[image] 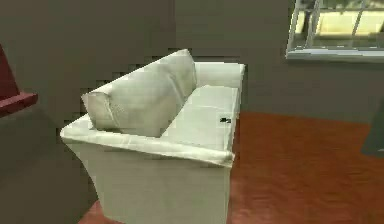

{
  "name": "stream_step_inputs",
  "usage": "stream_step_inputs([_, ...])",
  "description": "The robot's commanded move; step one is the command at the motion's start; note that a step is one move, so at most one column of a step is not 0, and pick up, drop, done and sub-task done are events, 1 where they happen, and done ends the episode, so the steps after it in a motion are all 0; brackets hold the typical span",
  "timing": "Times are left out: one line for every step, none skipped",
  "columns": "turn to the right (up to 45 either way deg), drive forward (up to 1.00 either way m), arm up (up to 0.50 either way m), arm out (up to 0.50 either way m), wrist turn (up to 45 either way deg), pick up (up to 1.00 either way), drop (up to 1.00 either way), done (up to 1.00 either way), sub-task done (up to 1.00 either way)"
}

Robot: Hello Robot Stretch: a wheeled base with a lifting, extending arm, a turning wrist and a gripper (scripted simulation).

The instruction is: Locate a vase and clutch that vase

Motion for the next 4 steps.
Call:
stream_step_inputs([-45.0,0.00,0.00,0.00,0.0,0.00,0.00,0.00,0.00])
stream_step_inputs([-45.0,0.00,0.00,0.00,0.0,0.00,0.00,0.00,0.00])
stream_step_inputs([-15.0,0.00,0.00,0.00,0.0,0.00,0.00,0.00,0.00])
stream_step_inputs([0.0,0.95,0.00,0.00,0.0,0.00,0.00,0.00,0.00])
